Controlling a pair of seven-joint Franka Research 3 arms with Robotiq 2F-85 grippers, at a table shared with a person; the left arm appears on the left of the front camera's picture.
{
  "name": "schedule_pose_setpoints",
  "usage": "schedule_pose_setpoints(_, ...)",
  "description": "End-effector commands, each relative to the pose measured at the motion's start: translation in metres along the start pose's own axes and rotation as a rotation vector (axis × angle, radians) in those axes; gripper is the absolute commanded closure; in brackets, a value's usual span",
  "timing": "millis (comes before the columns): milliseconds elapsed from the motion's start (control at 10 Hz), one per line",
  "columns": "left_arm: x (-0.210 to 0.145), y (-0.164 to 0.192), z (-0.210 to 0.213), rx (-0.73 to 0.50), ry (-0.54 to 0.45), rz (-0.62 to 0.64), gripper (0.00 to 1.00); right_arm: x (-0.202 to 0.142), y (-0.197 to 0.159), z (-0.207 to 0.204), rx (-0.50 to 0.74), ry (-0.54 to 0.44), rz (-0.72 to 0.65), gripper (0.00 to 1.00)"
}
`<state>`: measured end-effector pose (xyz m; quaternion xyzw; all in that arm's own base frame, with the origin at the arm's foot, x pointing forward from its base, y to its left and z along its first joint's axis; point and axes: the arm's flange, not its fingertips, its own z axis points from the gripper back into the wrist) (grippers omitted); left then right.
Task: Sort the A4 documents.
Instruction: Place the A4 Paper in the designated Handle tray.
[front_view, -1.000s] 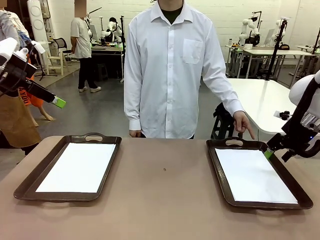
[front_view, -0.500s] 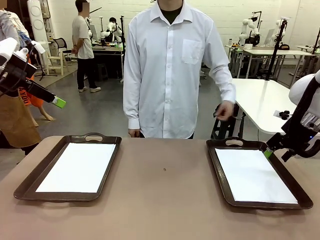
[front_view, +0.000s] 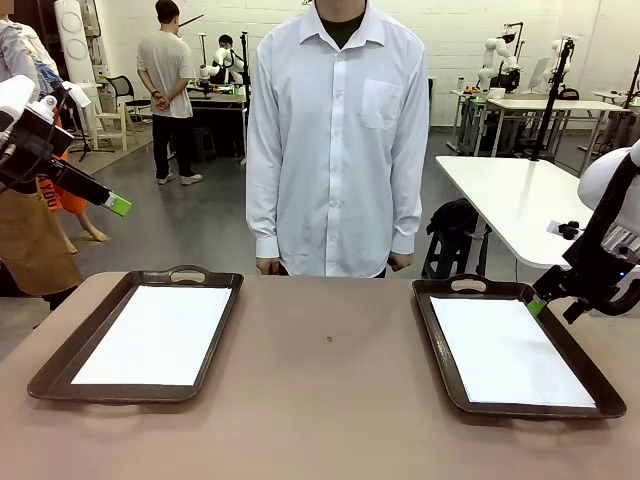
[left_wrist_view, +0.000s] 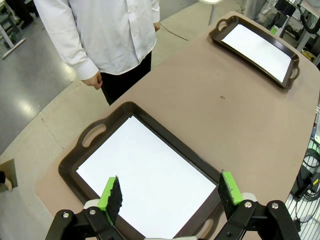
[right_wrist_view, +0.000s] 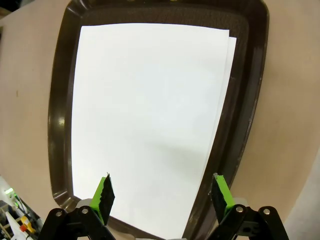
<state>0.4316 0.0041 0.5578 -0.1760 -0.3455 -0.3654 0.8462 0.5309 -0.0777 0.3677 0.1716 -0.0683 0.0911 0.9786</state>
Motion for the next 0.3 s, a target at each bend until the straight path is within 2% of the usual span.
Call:
schedule_pose_setpoints(0,-0.0006,0.0010,0.0004,0.001,-0.003,-0.009,0.00,0.0013,-0.0018,-0.0002,-0.001,0.000,0.007,0.00)
schedule_pose_setpoints(200,-0.0006,0.0010,0.0004,0.001,-0.003,-0.009,0.00,0.0013,-0.0018,-0.0002,-0.001,0.000,0.007,0.00)
